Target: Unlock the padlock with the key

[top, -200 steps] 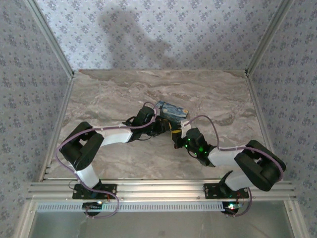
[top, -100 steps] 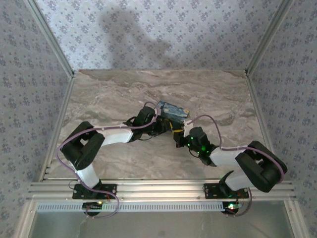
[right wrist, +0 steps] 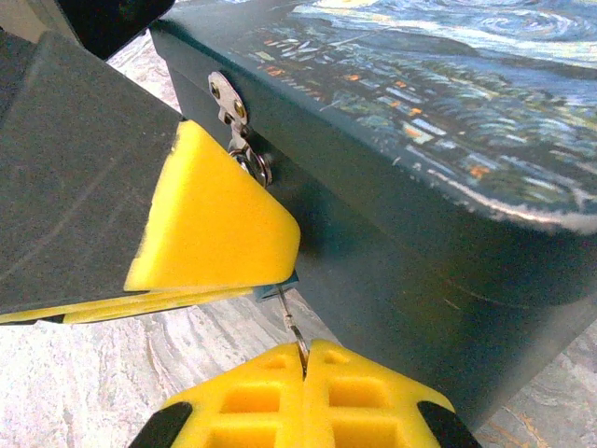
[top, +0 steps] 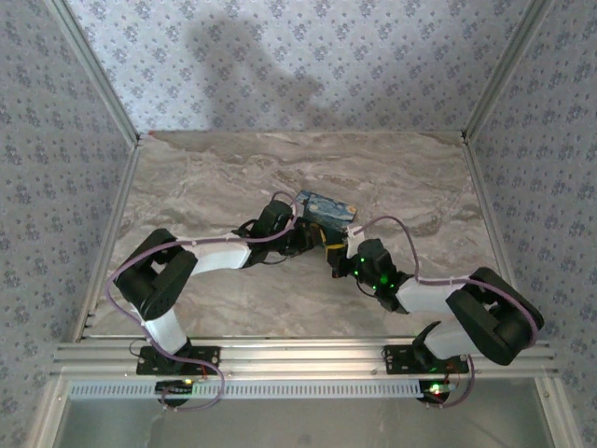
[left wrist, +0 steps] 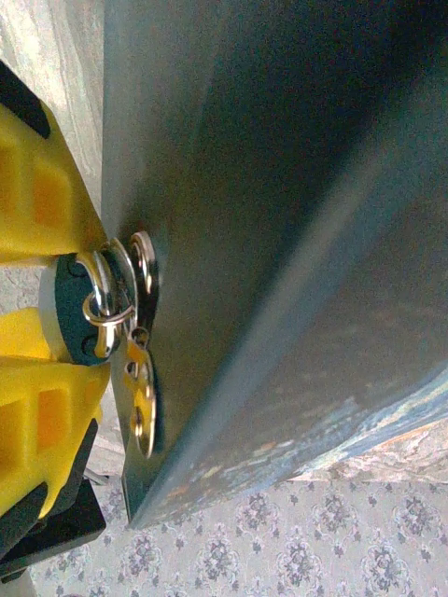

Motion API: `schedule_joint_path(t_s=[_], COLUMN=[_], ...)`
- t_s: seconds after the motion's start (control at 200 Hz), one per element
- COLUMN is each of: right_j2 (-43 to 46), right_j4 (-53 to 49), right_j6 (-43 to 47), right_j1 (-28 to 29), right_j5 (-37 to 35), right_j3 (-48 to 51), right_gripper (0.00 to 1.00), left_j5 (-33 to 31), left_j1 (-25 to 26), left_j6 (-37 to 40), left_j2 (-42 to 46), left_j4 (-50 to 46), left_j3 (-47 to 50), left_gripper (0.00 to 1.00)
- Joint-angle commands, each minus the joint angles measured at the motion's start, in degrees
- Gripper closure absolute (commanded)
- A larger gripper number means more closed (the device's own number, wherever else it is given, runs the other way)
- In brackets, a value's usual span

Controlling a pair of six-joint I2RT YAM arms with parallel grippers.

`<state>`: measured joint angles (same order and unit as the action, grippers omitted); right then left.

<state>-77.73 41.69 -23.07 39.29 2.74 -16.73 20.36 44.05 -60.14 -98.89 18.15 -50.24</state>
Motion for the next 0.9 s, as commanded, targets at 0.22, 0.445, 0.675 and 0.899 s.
schedule_joint_path(t_s=[0.22, 0.445, 0.675, 0.899], right_j2=[3.0, 3.3, 3.5, 3.6], right_j4=[1.2, 1.2, 0.8, -0.3], right_j6=[-0.7, -1.1, -1.1, -1.2], right_j1=[0.9, 0.9, 0.7, 0.6], right_j5=[-1.3, -1.3, -1.2, -1.2], right_j3=[-2.5, -2.5, -2.5, -2.2], right_gripper=[1.00, 1.00, 1.00, 1.00], left_j5=[-3.7, -3.9, -3.8, -3.8], left_j1=[-0.1, -0.1, -0.2, -0.4], left_j6=[0.6, 0.7, 0.6, 0.4], left_j2=[-2.9, -3.2, -3.3, -3.4], left_j4=[-4.8, -5.0, -4.7, -4.5], left_j3=[0.1, 0.1, 0.3, 0.5], left_gripper=[0.77, 0.77, 0.77, 0.77])
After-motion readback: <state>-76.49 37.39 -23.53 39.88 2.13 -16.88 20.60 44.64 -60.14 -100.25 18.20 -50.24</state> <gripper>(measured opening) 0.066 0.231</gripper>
